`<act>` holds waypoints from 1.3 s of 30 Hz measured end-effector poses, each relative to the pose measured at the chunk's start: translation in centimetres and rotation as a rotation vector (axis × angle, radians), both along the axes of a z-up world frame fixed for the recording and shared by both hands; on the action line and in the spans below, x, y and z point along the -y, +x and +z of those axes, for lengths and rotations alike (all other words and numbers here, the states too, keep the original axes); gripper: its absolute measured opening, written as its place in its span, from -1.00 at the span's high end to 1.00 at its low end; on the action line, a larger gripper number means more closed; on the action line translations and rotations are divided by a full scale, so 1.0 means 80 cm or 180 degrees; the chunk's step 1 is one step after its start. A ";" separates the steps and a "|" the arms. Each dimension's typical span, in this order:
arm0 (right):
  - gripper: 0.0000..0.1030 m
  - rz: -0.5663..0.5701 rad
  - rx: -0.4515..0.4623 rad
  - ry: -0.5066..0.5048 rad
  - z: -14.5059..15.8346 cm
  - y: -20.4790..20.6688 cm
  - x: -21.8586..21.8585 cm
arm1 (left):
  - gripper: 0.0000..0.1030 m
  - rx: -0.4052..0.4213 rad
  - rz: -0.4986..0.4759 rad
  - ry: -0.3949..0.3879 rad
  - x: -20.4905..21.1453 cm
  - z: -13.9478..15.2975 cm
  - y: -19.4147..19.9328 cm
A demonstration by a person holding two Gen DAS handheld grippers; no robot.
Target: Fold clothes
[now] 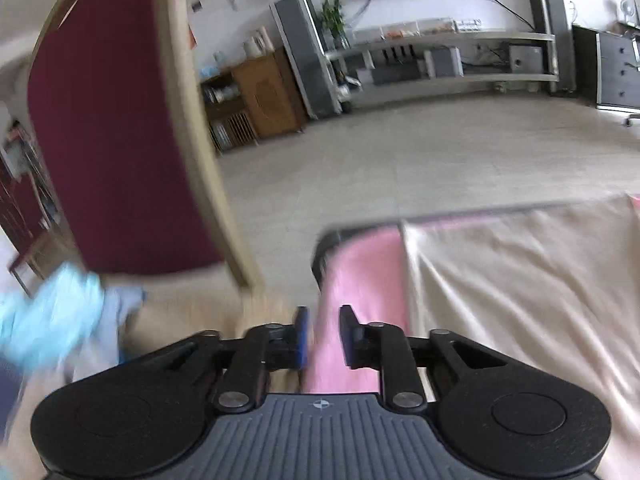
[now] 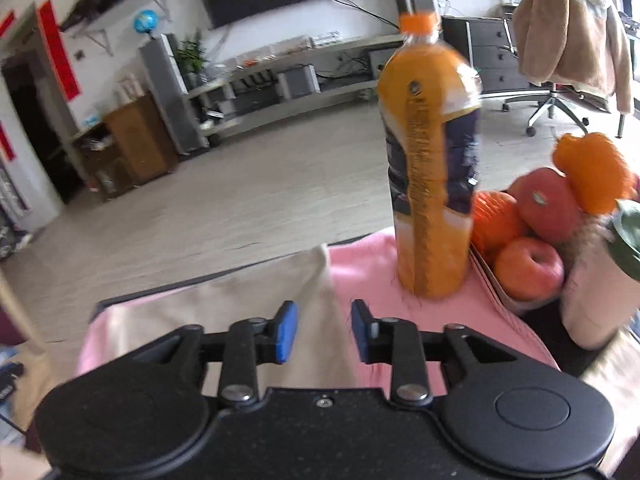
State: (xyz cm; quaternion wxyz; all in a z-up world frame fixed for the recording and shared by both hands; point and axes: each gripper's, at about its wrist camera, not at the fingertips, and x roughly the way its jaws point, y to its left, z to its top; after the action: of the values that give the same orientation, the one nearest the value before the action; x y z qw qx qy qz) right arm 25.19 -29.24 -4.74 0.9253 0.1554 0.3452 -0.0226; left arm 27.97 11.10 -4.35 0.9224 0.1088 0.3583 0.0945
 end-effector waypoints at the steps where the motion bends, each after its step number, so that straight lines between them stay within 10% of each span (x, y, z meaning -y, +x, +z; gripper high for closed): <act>1: 0.36 0.0016 0.0021 0.0037 0.001 -0.016 0.006 | 0.54 -0.0056 0.0001 -0.0127 -0.001 -0.006 -0.017; 6: 0.36 -0.0100 0.0009 0.0281 -0.041 -0.052 0.031 | 0.76 -0.0287 0.0031 -0.0782 0.007 -0.073 -0.058; 11: 0.41 -0.0108 -0.0383 0.0532 -0.127 -0.028 0.058 | 0.79 -0.0122 -0.0213 -0.0346 0.046 -0.104 -0.047; 19: 0.41 0.0100 -0.0695 0.0511 -0.188 0.016 0.043 | 0.80 -0.0317 -0.0161 -0.0346 0.050 -0.147 -0.013; 22: 0.91 0.0018 -0.0584 0.0247 -0.186 0.012 0.037 | 0.73 -0.0402 -0.0069 -0.0086 0.052 -0.156 -0.013; 30: 0.85 -0.0213 -0.0629 -0.0218 -0.188 0.005 0.025 | 0.71 -0.0485 0.0069 -0.0056 0.044 -0.152 -0.016; 39: 0.60 -0.0011 -0.0350 0.0954 -0.099 -0.001 0.037 | 0.79 -0.0112 -0.1026 -0.0798 0.078 -0.070 -0.045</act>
State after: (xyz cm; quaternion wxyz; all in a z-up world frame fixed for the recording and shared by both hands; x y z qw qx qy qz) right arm 25.15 -32.21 -12.66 0.8714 0.2909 0.3946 0.0192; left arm 24.38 4.85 -9.95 0.9255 0.0507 0.3613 -0.1017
